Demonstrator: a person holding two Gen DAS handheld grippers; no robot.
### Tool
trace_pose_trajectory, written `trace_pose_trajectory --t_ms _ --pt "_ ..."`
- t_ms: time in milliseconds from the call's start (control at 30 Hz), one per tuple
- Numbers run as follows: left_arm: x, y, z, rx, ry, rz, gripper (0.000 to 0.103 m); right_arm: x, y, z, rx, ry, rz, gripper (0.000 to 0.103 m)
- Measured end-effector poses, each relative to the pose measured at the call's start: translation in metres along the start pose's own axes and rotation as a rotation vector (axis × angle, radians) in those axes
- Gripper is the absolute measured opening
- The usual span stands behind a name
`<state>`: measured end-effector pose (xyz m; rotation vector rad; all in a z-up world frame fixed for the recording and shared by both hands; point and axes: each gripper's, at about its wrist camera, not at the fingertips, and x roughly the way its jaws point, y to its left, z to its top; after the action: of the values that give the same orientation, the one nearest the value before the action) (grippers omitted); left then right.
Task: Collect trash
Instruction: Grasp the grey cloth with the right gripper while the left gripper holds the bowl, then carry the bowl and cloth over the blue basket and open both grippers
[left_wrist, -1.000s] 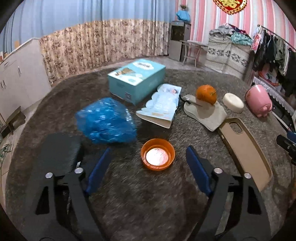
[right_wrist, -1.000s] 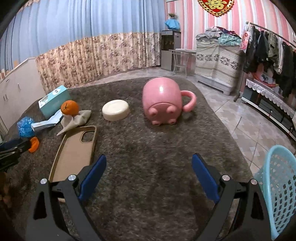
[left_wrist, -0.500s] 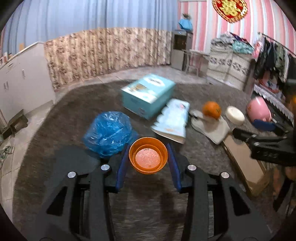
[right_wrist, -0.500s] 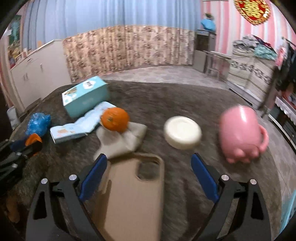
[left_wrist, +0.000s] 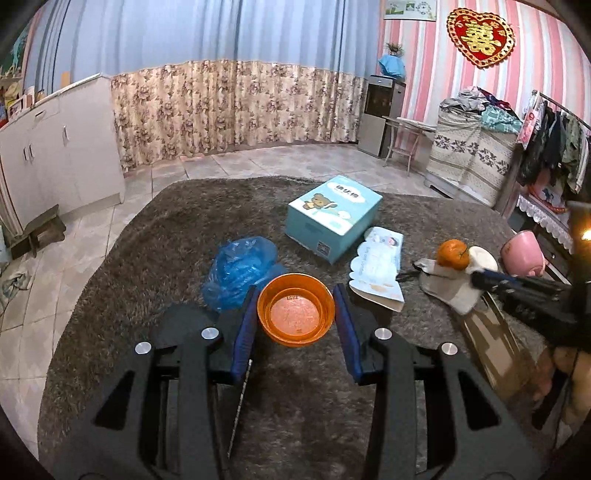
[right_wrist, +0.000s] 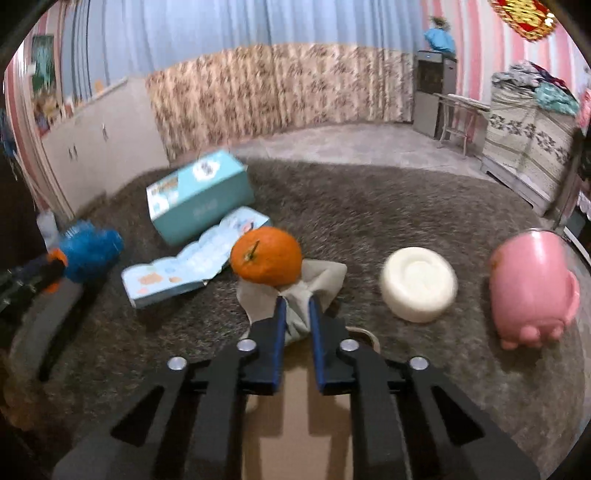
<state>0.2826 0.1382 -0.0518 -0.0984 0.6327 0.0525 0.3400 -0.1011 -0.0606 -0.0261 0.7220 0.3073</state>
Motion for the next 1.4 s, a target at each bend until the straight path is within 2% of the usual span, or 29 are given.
trace_pose_trajectory --t_ms 233,433,767,900,1100,1300,1400 --pt "-0.021 -0.012 0.001 0.006 -0.032 -0.004 0.039 -0.073 -0.025 -0.024 -0.002 -0.082 -0.074 0.009" --pt "-0.036 -0.035 -0.004 0.021 -0.038 -0.038 0.039 -0.118 -0.048 -0.05 -0.009 -0.083 -0.149 0.008" --pt "-0.061 -0.083 -0.013 0.101 -0.065 -0.083 0.039 -0.189 -0.099 -0.091 0.113 -0.168 -0.232 0.008" --pt "-0.064 -0.102 -0.013 0.131 -0.076 -0.098 0.039 -0.219 -0.121 -0.104 0.157 -0.213 -0.29 0.008" --pt "-0.073 -0.147 -0.011 0.187 -0.106 -0.153 0.039 -0.272 -0.17 -0.128 0.266 -0.292 -0.413 0.008" --pt "-0.08 -0.202 -0.017 0.243 -0.121 -0.218 0.039 -0.303 -0.223 -0.156 0.395 -0.334 -0.502 0.008" --pt "-0.084 -0.226 -0.018 0.26 -0.131 -0.252 0.04 -0.309 -0.236 -0.164 0.416 -0.339 -0.537 0.008"
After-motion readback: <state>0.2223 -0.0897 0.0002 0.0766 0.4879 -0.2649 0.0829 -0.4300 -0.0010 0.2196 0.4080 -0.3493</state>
